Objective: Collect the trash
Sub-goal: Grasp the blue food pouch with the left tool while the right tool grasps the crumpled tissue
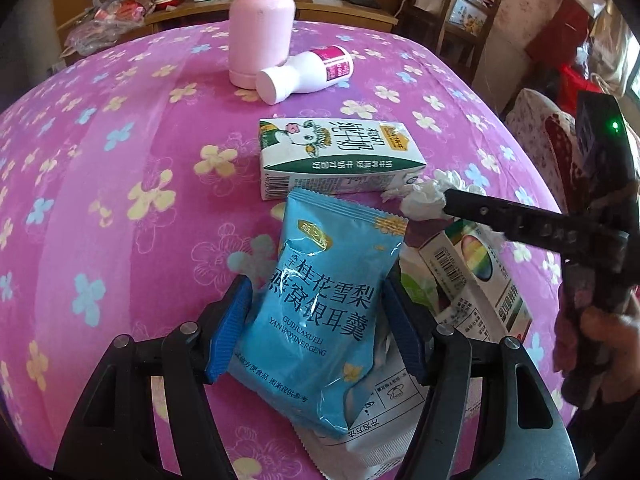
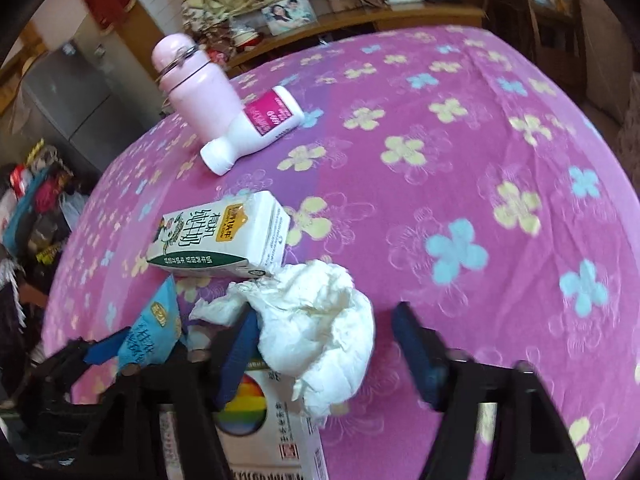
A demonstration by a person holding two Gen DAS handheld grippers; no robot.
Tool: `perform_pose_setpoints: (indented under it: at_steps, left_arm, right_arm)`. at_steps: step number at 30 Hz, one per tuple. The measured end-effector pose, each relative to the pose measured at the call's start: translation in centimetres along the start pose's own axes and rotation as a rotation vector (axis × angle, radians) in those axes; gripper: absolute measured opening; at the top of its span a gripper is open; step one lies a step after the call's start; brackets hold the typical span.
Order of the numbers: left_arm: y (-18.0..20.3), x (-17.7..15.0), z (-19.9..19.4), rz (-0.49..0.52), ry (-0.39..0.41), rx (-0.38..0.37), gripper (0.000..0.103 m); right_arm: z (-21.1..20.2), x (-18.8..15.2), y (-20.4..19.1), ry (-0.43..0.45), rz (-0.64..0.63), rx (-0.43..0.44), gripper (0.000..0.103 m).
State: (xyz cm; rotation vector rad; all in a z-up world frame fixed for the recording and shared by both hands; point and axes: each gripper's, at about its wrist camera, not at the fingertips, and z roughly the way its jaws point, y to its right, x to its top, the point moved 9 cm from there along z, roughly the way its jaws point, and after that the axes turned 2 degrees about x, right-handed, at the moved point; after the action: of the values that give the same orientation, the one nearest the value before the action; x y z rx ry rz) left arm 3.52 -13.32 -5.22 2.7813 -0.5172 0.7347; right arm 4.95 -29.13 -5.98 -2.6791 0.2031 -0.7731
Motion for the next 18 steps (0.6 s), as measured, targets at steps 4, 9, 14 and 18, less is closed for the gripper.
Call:
perform_pose_setpoints:
  at_steps: [4, 9, 14, 18]
  left_arm:
    - [-0.2, -0.3, -0.8, 0.014, 0.009, 0.04, 0.046]
    - [-1.0, -0.6, -2.4, -0.004, 0.027, 0.064, 0.042]
    - [-1.3, -0.5, -4.7, -0.064, 0.065, 0.05, 0.042]
    - [-0.2, -0.8, -6.2, -0.066, 0.086, 0.047, 0.042]
  right_arm:
    - [0.0, 0.3, -0.5, 0.029, -0.021, 0.036, 0.025]
    - [-3.2, 0.9, 0.0, 0.098, -0.006, 0.05, 0.018]
    - [-6.7, 0.8, 0.5, 0.145, -0.01, 0.05, 0.018]
    - [-8.7, -0.6, 0.4, 0.146, -0.024, 0.057, 0.018]
